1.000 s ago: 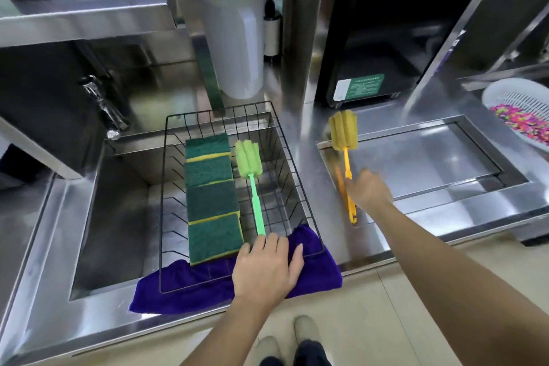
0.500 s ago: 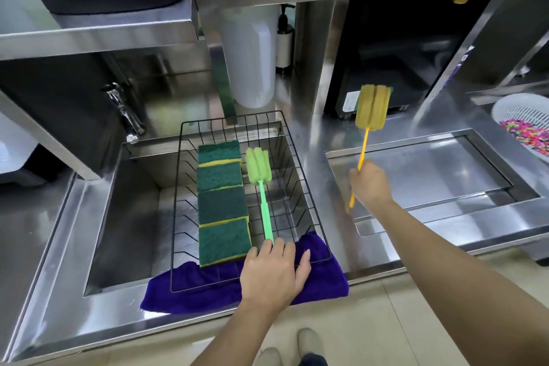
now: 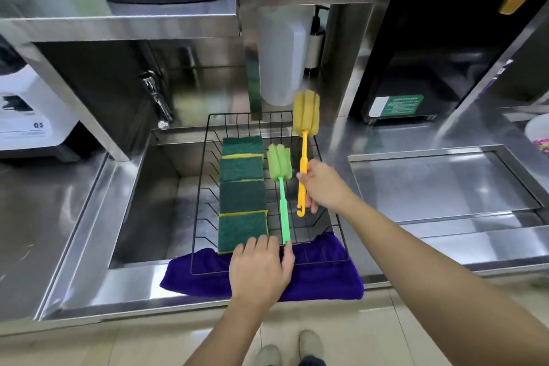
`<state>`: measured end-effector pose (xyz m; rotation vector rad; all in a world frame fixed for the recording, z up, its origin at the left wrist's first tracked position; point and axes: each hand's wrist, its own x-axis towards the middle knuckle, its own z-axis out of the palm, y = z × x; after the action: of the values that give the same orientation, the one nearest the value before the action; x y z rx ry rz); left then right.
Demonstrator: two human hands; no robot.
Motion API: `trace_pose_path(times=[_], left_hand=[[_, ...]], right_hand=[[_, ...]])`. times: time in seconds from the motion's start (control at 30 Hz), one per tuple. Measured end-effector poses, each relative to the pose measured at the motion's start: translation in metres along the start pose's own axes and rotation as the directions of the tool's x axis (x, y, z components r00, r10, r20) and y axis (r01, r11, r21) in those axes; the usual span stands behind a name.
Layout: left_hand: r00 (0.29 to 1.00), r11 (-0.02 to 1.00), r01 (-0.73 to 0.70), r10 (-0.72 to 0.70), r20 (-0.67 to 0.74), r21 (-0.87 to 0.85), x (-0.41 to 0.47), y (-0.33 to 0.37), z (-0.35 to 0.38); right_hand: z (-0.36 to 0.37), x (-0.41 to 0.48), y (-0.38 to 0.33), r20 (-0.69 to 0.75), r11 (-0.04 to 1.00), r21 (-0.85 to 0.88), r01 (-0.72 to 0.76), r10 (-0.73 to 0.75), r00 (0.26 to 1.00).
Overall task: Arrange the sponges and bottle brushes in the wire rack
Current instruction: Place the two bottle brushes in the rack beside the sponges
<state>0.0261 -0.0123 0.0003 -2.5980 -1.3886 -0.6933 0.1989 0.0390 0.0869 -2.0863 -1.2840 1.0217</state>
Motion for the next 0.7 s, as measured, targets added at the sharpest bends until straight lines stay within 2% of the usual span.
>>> trace_pose_path(times=[0.07, 0.27, 0.37, 0.47, 0.6, 0.7], left_hand=[[1.0, 1.0, 0.004, -0.004, 0.001, 0.006, 0.0, 0.001, 0.002], [1.0, 1.0, -0.011, 0.012, -0.028, 0.027, -0.002, -0.001, 0.006], [0.999, 0.999, -0.021, 0.022, -0.042, 0.03, -0.002, -0.001, 0.007], [0.997, 0.999, -0.025, 0.026, -0.067, 0.028, -0.002, -0.001, 0.007], [0.996, 0.999, -0.026, 0.028, -0.081, 0.022, -0.002, -0.001, 0.008], [0.996, 0.999, -0.026, 0.028, -0.088, 0.019, -0.002, -0.001, 0.007]], right_hand=[[0.012, 0.0, 0.001, 0.041, 0.997, -0.072, -0.006, 0.009, 0.999], [0.035, 0.015, 0.014, 0.071, 0.96, -0.246, -0.135, 0.157, 0.985], [0.042, 0.019, 0.009, 0.141, 0.923, -0.319, -0.214, 0.269, 0.953], [0.046, 0.018, 0.004, 0.159, 0.888, -0.395, -0.236, 0.319, 0.934], [0.055, 0.013, 0.008, 0.223, 0.866, -0.442, -0.234, 0.359, 0.906], [0.063, 0.01, 0.015, 0.215, 0.875, -0.424, -0.236, 0.35, 0.912]])
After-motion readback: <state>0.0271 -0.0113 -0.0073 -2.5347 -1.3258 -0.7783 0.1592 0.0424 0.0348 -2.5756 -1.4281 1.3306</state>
